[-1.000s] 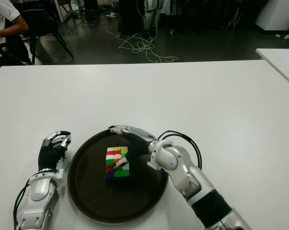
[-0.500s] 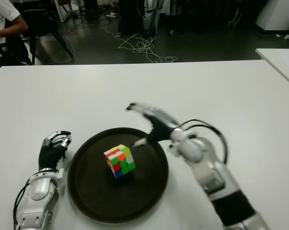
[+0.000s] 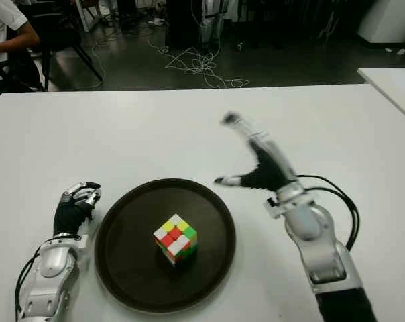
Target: Pick up the Rubik's Cube and put it in the plate
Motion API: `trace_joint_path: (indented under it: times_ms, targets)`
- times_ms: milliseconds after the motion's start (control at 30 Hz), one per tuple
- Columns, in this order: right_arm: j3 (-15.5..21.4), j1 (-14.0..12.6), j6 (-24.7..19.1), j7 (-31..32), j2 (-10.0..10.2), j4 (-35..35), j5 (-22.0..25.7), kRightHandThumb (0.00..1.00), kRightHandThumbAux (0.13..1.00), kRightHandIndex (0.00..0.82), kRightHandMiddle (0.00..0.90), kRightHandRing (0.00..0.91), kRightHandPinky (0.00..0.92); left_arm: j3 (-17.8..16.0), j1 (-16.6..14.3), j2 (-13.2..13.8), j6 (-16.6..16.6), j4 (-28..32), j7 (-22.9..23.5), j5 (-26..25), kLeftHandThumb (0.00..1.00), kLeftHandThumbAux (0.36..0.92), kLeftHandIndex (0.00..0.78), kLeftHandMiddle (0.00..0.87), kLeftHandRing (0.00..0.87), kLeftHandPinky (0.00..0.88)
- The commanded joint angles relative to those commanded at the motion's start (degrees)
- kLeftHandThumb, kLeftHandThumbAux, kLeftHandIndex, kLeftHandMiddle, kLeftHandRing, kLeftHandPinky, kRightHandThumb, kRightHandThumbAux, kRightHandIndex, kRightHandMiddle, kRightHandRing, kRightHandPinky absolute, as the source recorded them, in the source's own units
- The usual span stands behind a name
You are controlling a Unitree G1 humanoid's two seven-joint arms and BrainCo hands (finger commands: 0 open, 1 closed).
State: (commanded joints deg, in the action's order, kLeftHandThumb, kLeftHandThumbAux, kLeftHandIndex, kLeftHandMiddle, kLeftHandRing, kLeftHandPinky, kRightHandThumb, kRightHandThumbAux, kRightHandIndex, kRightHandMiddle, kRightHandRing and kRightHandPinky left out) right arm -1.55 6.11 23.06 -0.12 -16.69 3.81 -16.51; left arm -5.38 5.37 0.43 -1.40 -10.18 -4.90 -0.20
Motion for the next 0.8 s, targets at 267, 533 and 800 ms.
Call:
trace_joint_path:
  times_ms: [267,533,800]
  targets:
    - [2.33,-1.29,5.42,-1.26,-0.14,-4.78,1.91,0.0,0.915,0.001,0.016,0.0,0.041,0.05,-0.42,0.36,1.29,-1.17,0.08,0.6,0.711,0.706,0.444,0.806,0.818,0.8]
    - [2.76,-1.07,7.17,-2.36,0.42,-9.23,2.02,0.0,0.902,0.008,0.022,0.001,0.037,-0.29,-0.93,0.32,1.44,-2.23,-0.41,1.06,0.712,0.706,0.444,0.804,0.816,0.795]
    - [3.23,-3.39,7.91,-5.68,3.11,-12.44,1.58,0.0,0.901,0.067,0.09,0.069,0.097,-0.27,-1.07,0.67,2.81,-3.09,-0.87,2.26,0.711,0.705,0.444,0.801,0.818,0.803]
